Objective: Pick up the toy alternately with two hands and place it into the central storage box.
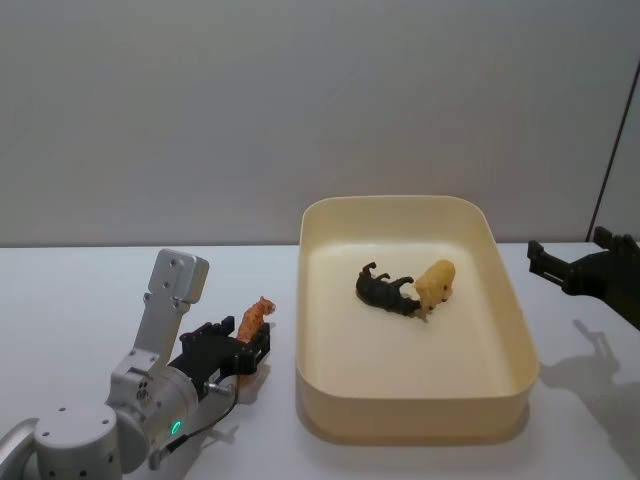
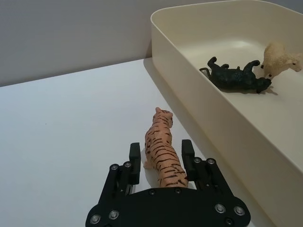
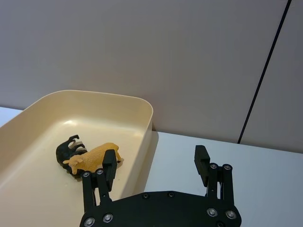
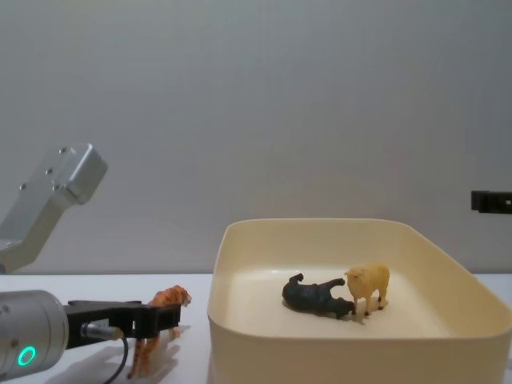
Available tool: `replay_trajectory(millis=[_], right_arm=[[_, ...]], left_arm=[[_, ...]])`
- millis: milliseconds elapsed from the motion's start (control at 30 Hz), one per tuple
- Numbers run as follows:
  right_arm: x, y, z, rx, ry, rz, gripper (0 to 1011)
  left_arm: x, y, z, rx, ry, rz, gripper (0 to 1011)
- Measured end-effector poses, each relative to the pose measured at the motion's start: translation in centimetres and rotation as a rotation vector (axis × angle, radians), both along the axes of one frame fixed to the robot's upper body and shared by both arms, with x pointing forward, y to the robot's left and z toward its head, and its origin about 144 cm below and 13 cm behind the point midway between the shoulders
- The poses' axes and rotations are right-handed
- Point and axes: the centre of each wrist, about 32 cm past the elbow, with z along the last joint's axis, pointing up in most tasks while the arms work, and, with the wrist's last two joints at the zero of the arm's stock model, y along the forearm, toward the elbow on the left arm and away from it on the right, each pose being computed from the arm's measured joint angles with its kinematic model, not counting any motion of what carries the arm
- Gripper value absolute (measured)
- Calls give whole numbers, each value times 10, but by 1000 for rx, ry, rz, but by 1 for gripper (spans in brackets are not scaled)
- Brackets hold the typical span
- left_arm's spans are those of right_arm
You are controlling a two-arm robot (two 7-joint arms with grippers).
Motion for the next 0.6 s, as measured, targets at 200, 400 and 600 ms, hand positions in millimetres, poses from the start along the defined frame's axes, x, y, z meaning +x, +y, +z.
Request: replay_trajectory(millis=[200, 400, 600], right_arm=[[0, 0, 0, 0, 0, 0, 1001], [0, 0, 0, 0, 0, 0, 1001], [0, 0, 0, 0, 0, 0, 1001]], left_arm=[[1, 0, 0, 0, 1, 0, 382], [1, 1, 0, 0, -1, -6, 293], [3, 1, 3, 9, -24, -14, 293]])
